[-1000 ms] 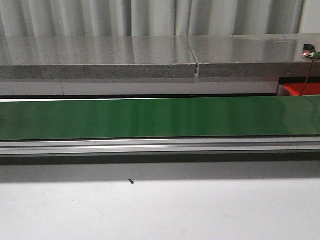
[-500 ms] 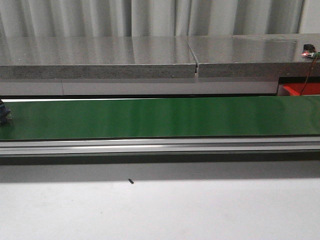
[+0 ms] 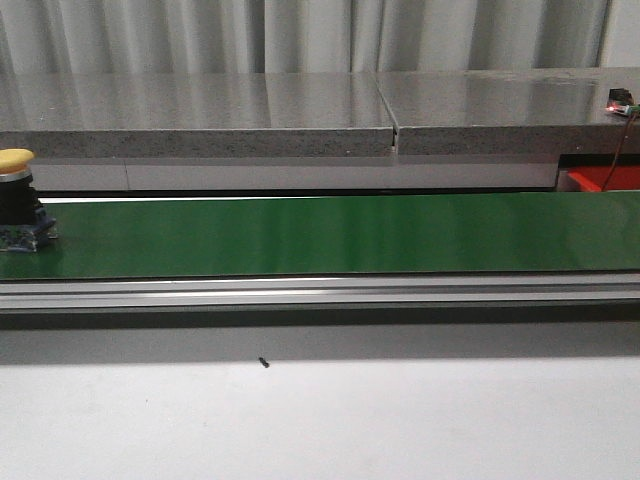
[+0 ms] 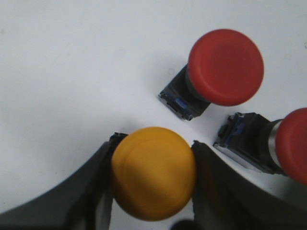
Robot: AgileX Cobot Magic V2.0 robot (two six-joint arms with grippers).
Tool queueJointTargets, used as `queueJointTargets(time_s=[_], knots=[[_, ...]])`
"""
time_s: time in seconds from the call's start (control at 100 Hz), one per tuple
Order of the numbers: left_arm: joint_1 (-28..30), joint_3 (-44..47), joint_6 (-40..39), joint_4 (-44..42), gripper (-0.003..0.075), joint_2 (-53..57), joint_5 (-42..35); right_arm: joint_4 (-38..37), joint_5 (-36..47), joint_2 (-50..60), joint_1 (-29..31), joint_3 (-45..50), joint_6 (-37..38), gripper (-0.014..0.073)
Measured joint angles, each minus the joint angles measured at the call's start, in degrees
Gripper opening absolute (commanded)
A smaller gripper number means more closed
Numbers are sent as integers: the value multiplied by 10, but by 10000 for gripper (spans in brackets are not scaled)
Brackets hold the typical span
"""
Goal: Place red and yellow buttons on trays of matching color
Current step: 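Grasp another yellow button beside the red buttons with the left gripper, then lower the yellow button onto the belt start and open the left gripper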
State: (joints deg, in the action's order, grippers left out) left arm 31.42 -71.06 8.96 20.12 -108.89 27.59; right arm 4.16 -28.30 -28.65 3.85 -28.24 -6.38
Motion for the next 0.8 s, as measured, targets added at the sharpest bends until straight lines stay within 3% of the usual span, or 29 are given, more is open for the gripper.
queueJointTargets(time_s=[0.49,0.8], knots=[[-3,129,0,-1,116,208,-1,0,0,0,0,0,0,-67],[-85,133,9,-1,116,259,38,0,0,0,0,0,0,-67]])
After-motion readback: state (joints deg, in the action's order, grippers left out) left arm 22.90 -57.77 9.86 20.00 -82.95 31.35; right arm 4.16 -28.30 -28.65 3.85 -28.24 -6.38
